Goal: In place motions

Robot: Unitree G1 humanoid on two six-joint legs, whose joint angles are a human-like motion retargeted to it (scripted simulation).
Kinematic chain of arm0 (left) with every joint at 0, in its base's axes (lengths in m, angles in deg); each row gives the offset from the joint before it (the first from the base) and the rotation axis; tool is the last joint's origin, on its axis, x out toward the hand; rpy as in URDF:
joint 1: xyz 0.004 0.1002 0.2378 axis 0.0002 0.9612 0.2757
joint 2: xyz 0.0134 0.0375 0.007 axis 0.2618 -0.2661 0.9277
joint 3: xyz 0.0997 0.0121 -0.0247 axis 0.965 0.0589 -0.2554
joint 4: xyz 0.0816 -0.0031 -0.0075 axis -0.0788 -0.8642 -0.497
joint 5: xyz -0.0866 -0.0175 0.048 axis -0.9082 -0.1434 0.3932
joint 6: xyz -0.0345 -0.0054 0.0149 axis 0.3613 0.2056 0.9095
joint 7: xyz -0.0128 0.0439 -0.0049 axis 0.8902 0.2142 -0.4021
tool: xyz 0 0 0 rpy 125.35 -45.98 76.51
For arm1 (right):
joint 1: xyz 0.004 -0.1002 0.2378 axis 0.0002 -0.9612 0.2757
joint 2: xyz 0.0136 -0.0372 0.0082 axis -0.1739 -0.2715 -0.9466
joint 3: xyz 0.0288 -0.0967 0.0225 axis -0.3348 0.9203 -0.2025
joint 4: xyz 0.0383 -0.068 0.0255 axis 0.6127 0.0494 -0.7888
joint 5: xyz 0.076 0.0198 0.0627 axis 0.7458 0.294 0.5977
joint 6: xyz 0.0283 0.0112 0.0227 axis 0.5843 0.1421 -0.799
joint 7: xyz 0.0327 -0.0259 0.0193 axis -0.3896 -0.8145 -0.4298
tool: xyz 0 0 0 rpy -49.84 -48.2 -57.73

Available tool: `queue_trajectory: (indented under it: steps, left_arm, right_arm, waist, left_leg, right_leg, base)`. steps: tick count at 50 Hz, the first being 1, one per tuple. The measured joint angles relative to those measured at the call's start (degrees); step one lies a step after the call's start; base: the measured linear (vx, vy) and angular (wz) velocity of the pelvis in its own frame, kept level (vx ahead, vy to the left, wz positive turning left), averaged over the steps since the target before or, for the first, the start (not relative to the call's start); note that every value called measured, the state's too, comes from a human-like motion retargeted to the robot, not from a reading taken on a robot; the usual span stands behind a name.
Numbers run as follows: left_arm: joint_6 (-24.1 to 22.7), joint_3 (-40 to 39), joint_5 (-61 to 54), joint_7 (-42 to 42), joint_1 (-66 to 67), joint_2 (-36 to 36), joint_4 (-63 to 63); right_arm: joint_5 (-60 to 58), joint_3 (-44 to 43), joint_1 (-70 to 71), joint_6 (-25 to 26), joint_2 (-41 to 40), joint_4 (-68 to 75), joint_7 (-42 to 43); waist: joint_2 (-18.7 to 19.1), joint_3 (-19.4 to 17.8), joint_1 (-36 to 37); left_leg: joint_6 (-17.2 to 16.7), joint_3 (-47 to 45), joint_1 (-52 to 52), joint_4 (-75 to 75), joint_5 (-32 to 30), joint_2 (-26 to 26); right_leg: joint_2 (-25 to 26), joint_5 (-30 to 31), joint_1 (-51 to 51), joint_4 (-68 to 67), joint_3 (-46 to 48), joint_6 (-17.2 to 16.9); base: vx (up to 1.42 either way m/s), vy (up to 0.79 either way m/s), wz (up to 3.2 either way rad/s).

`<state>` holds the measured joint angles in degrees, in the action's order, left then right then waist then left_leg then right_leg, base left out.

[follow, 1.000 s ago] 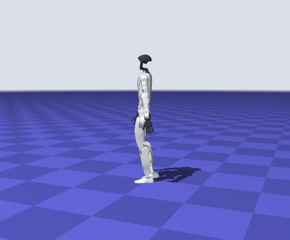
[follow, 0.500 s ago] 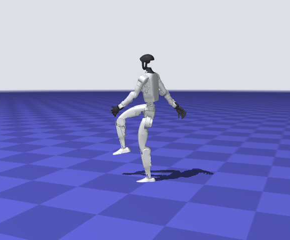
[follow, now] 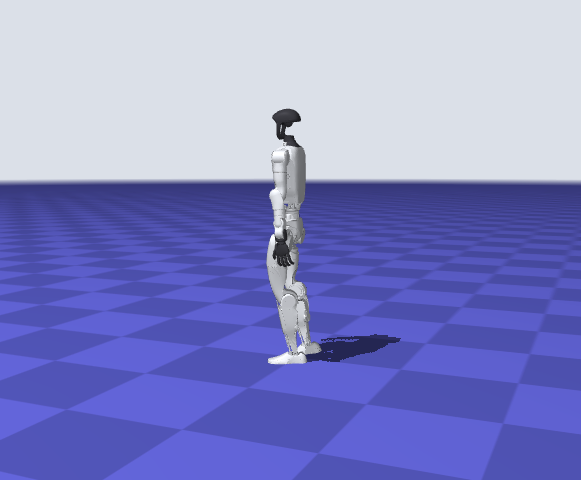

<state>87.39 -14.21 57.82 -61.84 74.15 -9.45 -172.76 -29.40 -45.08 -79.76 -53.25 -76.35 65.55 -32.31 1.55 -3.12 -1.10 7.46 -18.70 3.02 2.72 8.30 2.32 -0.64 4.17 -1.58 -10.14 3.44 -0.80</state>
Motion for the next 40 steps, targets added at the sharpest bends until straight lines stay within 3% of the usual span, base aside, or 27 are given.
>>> queue_trajectory:
  steps: [2,6,15,20,22,25,27,29,32,35,37,40]
  left_arm:
    - [0.3,-1.2,0.3,0.7,0.8,0.1,0.2]
    - [-0.1,-2.4,1.0,1.1,1.1,0.2,1.7]
    - [-1.1,-1.6,5.8,-2.1,3.1,1.1,7.9]
    - [-3.4,-1.0,10.6,-0.1,6.7,2.6,11.4]
    - [-4.7,-0.7,10.9,3.1,8.7,2.8,11.3]
    - [-5.2,-1.8,10.9,6.7,10.6,2.9,9.3]
    - [-4.1,-3.0,11.0,6.9,12.1,3.1,7.1]
    - [-2.1,-3.9,11.0,5.5,14.3,2.9,4.2]
    - [1.4,-4.8,11.5,0.8,17.2,2.5,-0.9]
    - [4.3,-4.9,14.6,-7.2,19.3,2.2,-3.8]
    - [4.2,-4.1,17.6,-9.1,21.0,1.9,-4.3]
    - [1.6,-2.3,21.4,-3.0,22.0,2.3,-3.6]
  right_arm:
    - [0.1,0.3,0.6,-0.8,-0.2,-0.3,-0.2]
    - [1.9,-0.6,0.6,-1.5,-0.6,1.3,-2.3]
    - [5.0,-5.3,-4.1,1.2,1.8,18.2,-3.8]
    - [11.5,-7.2,-6.5,5.1,4.0,26.1,-4.4]
    - [17.0,-7.3,-6.2,6.2,4.1,26.1,-4.9]
    - [26.7,-6.4,-1.9,4.9,2.7,26.1,-4.4]
    - [30.6,-5.2,2.5,2.0,1.5,25.9,-4.2]
    - [31.7,-3.9,6.8,1.2,0.3,24.3,-4.7]
    - [29.7,-4.1,14.1,0.8,-1.5,19.5,-4.3]
    - [29.8,-2.7,22.5,-1.1,-3.3,13.7,-3.6]
    - [29.3,-1.7,27.2,-2.9,-4.2,9.7,-3.0]
    - [26.4,-1.2,33.0,-5.2,-4.8,3.5,-2.6]
  waist:
    - [-1.2,-0.3,0.8]
    - [-1.7,-1.6,0.3]
    - [0.3,-1.9,-2.1]
    - [0.5,-1.9,-2.1]
    - [-0.3,-2.4,-1.6]
    - [-2.6,-5.3,0.0]
    - [-3.6,-7.1,3.3]
    - [-4.4,-7.6,7.1]
    - [-3.5,-9.7,13.4]
    - [-2.7,-11.9,17.1]
    - [-3.6,-12.4,19.2]
    - [-5.1,-13.2,21.6]
  left_leg:
    - [-0.5,-0.6,0.1,-0.2,0.1,0.9]
    - [-1.4,0.3,-0.4,0.0,0.1,1.2]
    - [-4.4,1.2,-1.0,0.9,0.5,-1.7]
    - [-4.0,0.2,-2.9,7.3,4.0,-3.1]
    - [-2.3,-0.4,-6.7,15.7,2.6,-4.1]
    - [1.5,-0.5,-15.5,34.1,-6.7,-7.5]
    - [6.5,1.1,-23.9,46.7,-12.8,-8.8]
    - [7.5,3.0,-32.8,59.5,-10.6,-9.8]
    - [7.5,1.2,-42.6,76.3,-4.7,-18.1]
    - [7.5,0.6,-51.9,87.8,-1.4,-22.9]
    - [7.5,-1.7,-56.9,91.3,-1.4,-23.1]
    - [7.4,-6.0,-61.5,92.7,-2.8,-22.1]
  right_leg:
    - [-1.5,-0.9,-0.7,3.1,-0.6,-1.9]
    - [-1.6,-1.1,-1.9,6.5,0.3,-2.4]
    - [0.7,-1.3,-2.5,5.9,0.5,-0.2]
    - [0.5,-0.6,-3.1,6.2,0.7,0.8]
    - [-0.6,-0.2,-3.1,5.9,0.0,1.1]
    - [-3.0,0.5,-3.3,5.3,-0.7,1.2]
    - [-3.5,1.0,-2.9,4.5,-2.4,1.6]
    - [-3.6,1.4,-2.2,3.6,-3.7,2.4]
    - [-1.6,2.3,-3.4,3.5,-5.4,4.6]
    - [-0.4,3.2,-4.8,3.9,-7.5,6.0]
    - [-1.6,3.5,-5.0,4.0,-9.4,6.2]
    - [-3.9,3.5,-4.3,3.0,-10.3,6.2]
  base:
    - [-0.01,-0.19,-0.14]
    - [-0.06,-0.2,0.22]
    - [0.02,-0.19,0.29]
    - [0.03,-0.17,0.02]
    - [-0.05,-0.16,-0.12]
    - [-0.23,-0.22,-0.19]
    - [-0.25,-0.27,-0.54]
    - [-0.08,-0.24,-0.6]
    - [-0.02,-0.21,-0.95]
    - [-0.02,-0.12,-0.81]
    - [0.0,0.01,-0.56]
    - [0.03,0.05,-0.09]
